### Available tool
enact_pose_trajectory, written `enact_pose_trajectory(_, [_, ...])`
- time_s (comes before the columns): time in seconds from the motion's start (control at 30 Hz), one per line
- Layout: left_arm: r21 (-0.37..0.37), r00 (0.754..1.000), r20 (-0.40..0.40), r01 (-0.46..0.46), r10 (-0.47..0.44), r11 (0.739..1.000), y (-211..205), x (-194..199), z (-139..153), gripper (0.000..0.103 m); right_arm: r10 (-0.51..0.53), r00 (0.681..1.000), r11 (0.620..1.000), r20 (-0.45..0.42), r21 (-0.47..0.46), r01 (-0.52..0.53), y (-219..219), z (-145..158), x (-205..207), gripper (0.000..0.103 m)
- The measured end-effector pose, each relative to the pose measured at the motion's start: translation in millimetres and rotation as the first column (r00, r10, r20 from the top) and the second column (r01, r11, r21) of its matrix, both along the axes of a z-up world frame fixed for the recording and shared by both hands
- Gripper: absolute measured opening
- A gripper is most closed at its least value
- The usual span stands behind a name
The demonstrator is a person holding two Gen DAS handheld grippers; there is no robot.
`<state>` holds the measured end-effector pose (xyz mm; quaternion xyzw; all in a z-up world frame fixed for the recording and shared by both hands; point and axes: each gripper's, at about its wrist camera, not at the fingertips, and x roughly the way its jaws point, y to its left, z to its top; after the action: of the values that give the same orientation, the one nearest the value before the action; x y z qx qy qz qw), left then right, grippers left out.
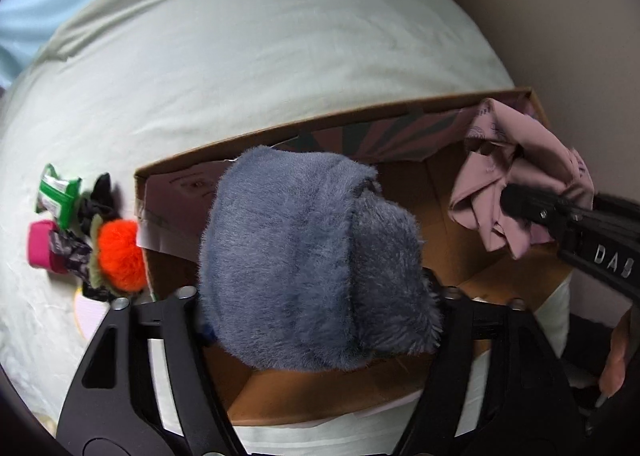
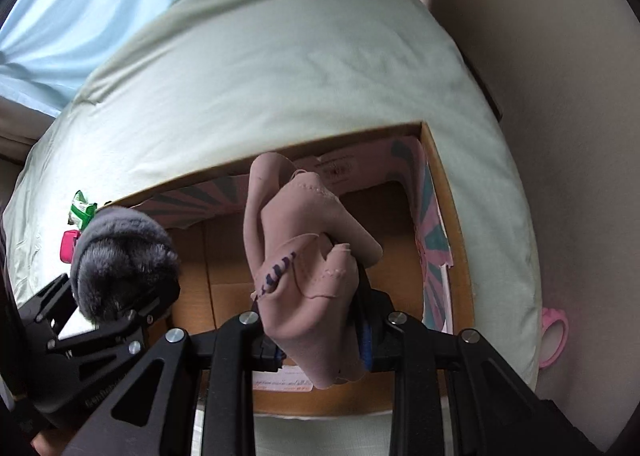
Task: Organize soft objects
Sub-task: 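Carry the grey sock roll and pink garment into the box and release both, then withdraw both tools from the box back toward the remaining items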
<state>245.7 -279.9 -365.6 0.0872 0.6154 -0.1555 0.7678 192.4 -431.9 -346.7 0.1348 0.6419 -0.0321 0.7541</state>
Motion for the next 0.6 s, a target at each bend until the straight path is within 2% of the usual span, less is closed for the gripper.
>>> enact_pose_trajectory(0.03, [0.024, 1.0, 0.001, 0.022, -0.022, 0.999, -4.0, -1.8, 0.0, 0.093, -0.002, 1.0, 1.0, -0.005, 0.007, 0.002, -1.5, -3.0, 3.0, 0.045])
enact_pose_trajectory(0.07, [0.041, 0.999, 0.004, 0.039, -0.039, 0.998, -6.8, -3.2, 0.4, 0.102, -0.005, 1.0, 1.0, -0.001, -0.006, 0.005, -1.3, -3.6, 4.0, 0.073])
enact_pose_trajectory(0.1, [0.053, 0.999, 0.01, 0.051, -0.052, 0.997, -8.6, -5.1, 1.4, 0.103, -0.011, 1.0, 1.0, 0.015, -0.017, 0.012, -2.0, -3.4, 4.9, 0.091])
enact_pose_trajectory(0.13, [0.06, 0.998, 0.005, 0.059, -0.059, 0.996, -9.4, -6.3, 1.9, 0.103, -0.011, 1.0, 1.0, 0.029, -0.014, 0.011, -3.0, -2.3, 5.0, 0.103])
enact_pose_trajectory(0.3, [0.038, 0.999, -0.004, 0.047, -0.047, 0.998, -4.1, -8.2, 10.3, 0.103, 0.001, 0.998, 1.0, 0.062, -0.018, 0.0, -3.0, 7.9, -1.1, 0.103])
enact_pose_trajectory(0.43, [0.035, 0.998, 0.023, 0.056, -0.057, 0.998, 2.2, -9.1, 15.2, 0.103, 0.007, 0.997, 1.0, 0.08, -0.017, -0.006, -7.1, 15.6, -5.5, 0.103])
enact_pose_trajectory(0.6, [0.007, 0.997, 0.058, 0.055, -0.055, 0.998, 10.3, -13.7, 37.3, 0.103, 0.008, 0.995, 1.0, 0.104, -0.03, -0.005, -6.7, 29.4, -11.7, 0.103])
